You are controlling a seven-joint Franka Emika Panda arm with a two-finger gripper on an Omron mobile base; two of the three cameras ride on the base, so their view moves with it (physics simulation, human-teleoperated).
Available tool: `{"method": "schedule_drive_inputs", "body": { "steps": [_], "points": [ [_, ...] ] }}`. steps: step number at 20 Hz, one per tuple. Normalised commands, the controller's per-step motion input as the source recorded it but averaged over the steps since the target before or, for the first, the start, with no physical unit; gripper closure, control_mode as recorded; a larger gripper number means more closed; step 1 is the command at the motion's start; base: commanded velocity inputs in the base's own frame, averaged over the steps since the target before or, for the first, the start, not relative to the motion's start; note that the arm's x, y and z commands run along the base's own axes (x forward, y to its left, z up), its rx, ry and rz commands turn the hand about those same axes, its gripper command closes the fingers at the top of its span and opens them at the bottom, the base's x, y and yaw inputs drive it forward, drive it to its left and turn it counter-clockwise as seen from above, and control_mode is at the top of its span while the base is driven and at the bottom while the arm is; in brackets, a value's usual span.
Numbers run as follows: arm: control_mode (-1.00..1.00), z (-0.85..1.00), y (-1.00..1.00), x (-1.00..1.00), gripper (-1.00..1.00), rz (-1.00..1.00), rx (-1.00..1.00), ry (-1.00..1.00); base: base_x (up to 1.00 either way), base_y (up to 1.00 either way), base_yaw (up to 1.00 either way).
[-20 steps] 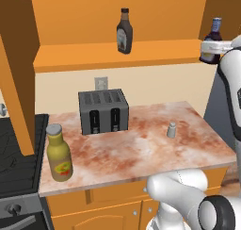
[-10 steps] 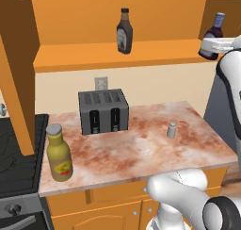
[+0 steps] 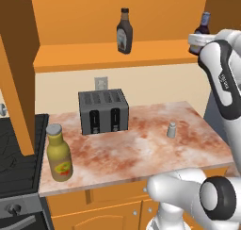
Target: There are various items on the counter. Only move the condiments/shakers into the cabinet.
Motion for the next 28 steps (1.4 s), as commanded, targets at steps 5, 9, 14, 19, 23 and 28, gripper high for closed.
{"method": "schedule_drive_inputs", "body": {
  "steps": [5,9,14,19,23,28],
  "points": [
    [-1.00,-0.02,0.00,0.53,1.00,0.00,0.00,0.02,0.00,0.00,0.00],
    [-1.00,-0.13,0.00,0.37,1.00,0.00,0.00,0.00,0.00,0.00,0.00],
    [-1.00,-0.17,0.00,0.35,1.00,0.00,0.00,0.00,0.00,0.00,0.00],
    [-1.00,-0.25,0.01,0.43,1.00,0.00,0.00,0.00,0.00,0.00,0.00],
    [-1.00,-0.25,0.03,0.46,1.00,0.00,0.00,0.00,0.00,0.00,0.00],
    [-1.00,-0.24,0.02,0.57,1.00,0.00,0.00,0.00,0.00,0.00,0.00]
  ]
}}
